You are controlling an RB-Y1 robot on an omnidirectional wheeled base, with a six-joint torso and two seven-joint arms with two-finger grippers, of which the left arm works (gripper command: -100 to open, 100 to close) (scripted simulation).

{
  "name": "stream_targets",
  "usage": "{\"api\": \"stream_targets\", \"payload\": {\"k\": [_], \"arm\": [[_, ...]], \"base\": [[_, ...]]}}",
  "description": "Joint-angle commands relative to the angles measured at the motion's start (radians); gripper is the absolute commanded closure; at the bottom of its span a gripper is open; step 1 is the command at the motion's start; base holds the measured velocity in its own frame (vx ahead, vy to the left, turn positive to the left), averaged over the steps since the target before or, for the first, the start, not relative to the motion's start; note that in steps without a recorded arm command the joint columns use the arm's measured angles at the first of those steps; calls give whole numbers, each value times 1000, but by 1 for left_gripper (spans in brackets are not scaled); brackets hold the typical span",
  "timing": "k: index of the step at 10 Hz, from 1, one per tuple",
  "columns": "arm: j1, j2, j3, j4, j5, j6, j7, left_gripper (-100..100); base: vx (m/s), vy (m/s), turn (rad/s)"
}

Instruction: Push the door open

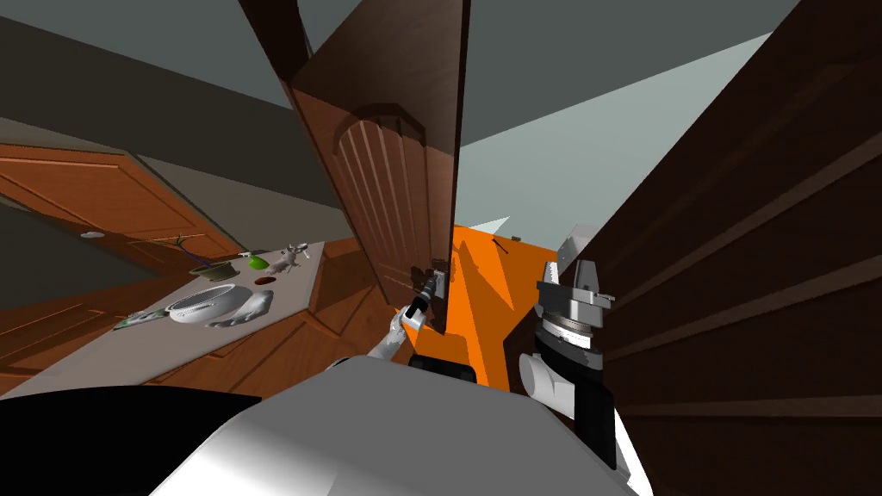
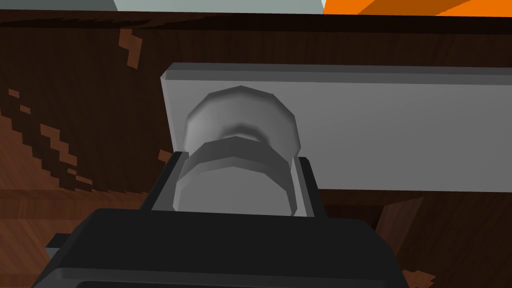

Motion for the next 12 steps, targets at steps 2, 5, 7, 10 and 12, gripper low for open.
{"api": "stream_targets", "payload": {"k": [2, 5, 7, 10, 12], "arm": [[-16, -15, 41, 10, 0, 1, -17, 100], [-31, -56, 85, 39, -4, 2, -46, 100], [-28, -60, 91, 51, -5, 4, -49, 100], [-21, -13, 72, 38, 11, 4, -63, 100], [-21, 6, 63, 39, 12, 5, -63, -100]], "base": [[74, -90, 48], [124, -133, 74], [123, -96, 68], [192, -30, 207], [109, 7, 109]]}}
